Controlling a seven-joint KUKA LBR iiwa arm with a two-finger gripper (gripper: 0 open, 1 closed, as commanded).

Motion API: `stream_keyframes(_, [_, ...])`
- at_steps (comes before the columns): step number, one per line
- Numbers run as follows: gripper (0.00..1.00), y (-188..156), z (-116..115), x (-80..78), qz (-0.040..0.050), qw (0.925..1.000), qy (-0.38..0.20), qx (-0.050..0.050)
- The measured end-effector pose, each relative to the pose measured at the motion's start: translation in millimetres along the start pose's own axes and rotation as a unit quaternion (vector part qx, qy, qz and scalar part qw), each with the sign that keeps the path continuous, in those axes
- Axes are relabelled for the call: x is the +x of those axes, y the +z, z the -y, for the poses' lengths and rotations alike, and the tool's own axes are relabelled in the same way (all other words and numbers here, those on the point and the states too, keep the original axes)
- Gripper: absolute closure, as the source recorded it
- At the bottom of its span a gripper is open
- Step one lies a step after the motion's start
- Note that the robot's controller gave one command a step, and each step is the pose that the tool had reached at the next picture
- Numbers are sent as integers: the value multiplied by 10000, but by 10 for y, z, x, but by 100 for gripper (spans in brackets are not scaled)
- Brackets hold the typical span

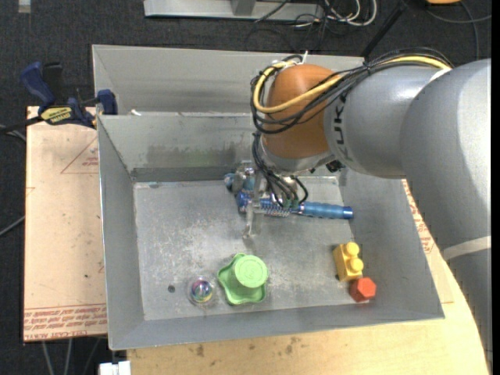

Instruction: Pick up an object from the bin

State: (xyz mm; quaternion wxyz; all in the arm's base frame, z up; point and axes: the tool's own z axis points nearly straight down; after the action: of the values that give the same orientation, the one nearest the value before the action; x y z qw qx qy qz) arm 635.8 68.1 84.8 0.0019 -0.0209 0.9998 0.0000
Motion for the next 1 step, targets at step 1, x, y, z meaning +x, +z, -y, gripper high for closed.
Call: stream_keyframes(1, [0,25,196,-158,-7,9995,-317,-6])
